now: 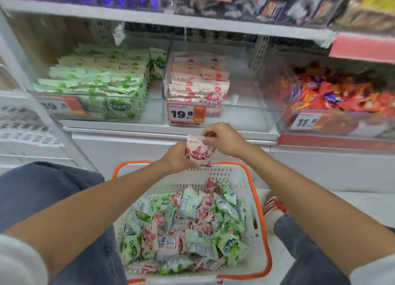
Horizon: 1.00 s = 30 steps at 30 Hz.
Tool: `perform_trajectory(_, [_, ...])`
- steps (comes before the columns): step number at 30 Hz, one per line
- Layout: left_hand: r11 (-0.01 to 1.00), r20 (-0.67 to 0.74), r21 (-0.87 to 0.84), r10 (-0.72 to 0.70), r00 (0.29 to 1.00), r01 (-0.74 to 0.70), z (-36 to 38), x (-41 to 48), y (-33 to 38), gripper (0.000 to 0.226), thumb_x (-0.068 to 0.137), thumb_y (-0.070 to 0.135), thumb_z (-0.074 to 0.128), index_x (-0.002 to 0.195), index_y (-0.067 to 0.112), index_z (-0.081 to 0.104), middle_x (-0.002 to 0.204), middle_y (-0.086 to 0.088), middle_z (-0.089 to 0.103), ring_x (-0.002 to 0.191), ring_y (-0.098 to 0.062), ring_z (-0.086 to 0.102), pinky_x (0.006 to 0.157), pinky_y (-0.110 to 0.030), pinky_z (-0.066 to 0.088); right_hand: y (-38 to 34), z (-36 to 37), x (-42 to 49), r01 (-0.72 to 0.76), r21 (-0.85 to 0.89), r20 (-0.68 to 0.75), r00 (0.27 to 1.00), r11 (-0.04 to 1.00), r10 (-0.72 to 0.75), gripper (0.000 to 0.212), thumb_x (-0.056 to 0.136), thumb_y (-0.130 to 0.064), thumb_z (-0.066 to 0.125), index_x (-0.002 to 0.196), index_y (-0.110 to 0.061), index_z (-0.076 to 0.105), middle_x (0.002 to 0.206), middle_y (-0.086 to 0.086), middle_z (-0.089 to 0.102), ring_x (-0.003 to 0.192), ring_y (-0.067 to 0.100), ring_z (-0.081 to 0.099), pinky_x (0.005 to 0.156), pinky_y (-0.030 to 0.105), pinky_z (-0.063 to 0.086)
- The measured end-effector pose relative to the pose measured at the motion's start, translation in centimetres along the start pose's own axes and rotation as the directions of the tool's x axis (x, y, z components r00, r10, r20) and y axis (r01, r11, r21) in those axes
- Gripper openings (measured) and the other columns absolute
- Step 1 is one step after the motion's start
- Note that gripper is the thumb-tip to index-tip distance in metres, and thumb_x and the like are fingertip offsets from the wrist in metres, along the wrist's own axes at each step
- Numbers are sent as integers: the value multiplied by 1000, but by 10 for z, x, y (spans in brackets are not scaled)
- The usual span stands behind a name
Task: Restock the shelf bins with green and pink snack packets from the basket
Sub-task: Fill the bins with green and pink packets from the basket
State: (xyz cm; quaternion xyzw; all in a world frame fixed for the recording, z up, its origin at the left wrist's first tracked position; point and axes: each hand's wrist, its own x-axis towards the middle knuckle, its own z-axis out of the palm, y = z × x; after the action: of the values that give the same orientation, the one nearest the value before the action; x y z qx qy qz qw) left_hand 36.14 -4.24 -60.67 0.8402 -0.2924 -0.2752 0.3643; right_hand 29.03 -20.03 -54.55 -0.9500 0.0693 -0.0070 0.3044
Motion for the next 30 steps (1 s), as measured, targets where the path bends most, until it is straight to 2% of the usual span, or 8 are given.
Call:
perform_trajectory(3, [992, -100, -10, 123, 987, -124, -20, -1, 39, 45, 65, 26, 86, 106, 15, 71, 102, -4, 74, 98, -21, 69, 88, -40, 55, -29, -51, -1, 64, -76, -35, 997, 995, -67, 11, 88, -8, 66, 80, -12, 71, 73, -1, 68, 70, 18, 65, 66, 27, 50])
perform_trajectory(7, [953, -294, 109, 301, 907, -281, -56, 3, 93, 44, 73, 21, 84, 104, 23, 54, 90, 9, 63, 77, -5, 61, 63, -10, 43, -50, -117, 3, 96, -143, -273, 953, 985, -132, 9, 87, -9, 65, 85, -10, 74, 80, 3, 72, 75, 17, 67, 70, 27, 50])
perform_trajectory(9, [916, -375, 205, 398, 837, -344, -75, 10, 106, 48, 76, 26, 80, 116, 22, 54, 97, 9, 58, 78, -2, 55, 69, -16, 46, -53, -145, 8, 110, -131, -384, 910, 985, -153, 10, 88, -10, 64, 89, -11, 74, 81, -1, 70, 76, 13, 65, 72, 27, 51])
perform_trajectory(11, [885, -381, 367, 425, 821, -287, -89, 23, 108, 48, 84, 23, 71, 129, 19, 54, 116, 0, 59, 99, -14, 57, 87, -33, 49, -49, -160, 19, 76, -165, -438, 888, 983, -142, 11, 89, -13, 64, 93, -14, 74, 86, -3, 70, 81, 11, 64, 77, 28, 50])
perform_trajectory(15, [847, -368, 512, 365, 855, -142, -96, 47, 103, 36, 93, 13, 52, 129, 13, 59, 130, -8, 60, 122, -25, 52, 102, -43, 44, -29, -144, 51, -44, -244, -352, 935, 969, -46, 13, 89, -12, 62, 92, -13, 75, 87, 0, 71, 80, 16, 65, 78, 34, 54])
perform_trajectory(22, [858, -391, 485, 385, 836, -168, -91, 64, 85, 32, 96, 15, 41, 117, 11, 64, 115, -8, 66, 110, -25, 55, 94, -44, 46, 6, -80, 94, -217, -175, -299, 941, 960, 158, 11, 82, -16, 69, 81, -23, 77, 92, -1, 75, 98, 20, 65, 95, 35, 45])
perform_trajectory(26, [840, -391, 502, 433, 812, -206, -89, 64, 82, 31, 97, 14, 41, 115, 10, 66, 114, -5, 67, 111, -22, 54, 92, -42, 47, 16, -70, 94, -154, -14, -372, 918, 988, 138, 12, 84, -6, 69, 89, -9, 79, 85, 2, 73, 83, 11, 60, 77, 16, 40])
perform_trajectory(30, [852, -429, 481, 436, 791, -209, -85, 64, 80, 29, 98, 15, 41, 114, 12, 66, 114, -3, 66, 111, -20, 52, 90, -40, 47, 14, -70, 89, -86, -42, -391, 918, 995, 63, 14, 85, -4, 68, 93, -6, 78, 92, 6, 73, 82, 8, 55, 71, 9, 33])
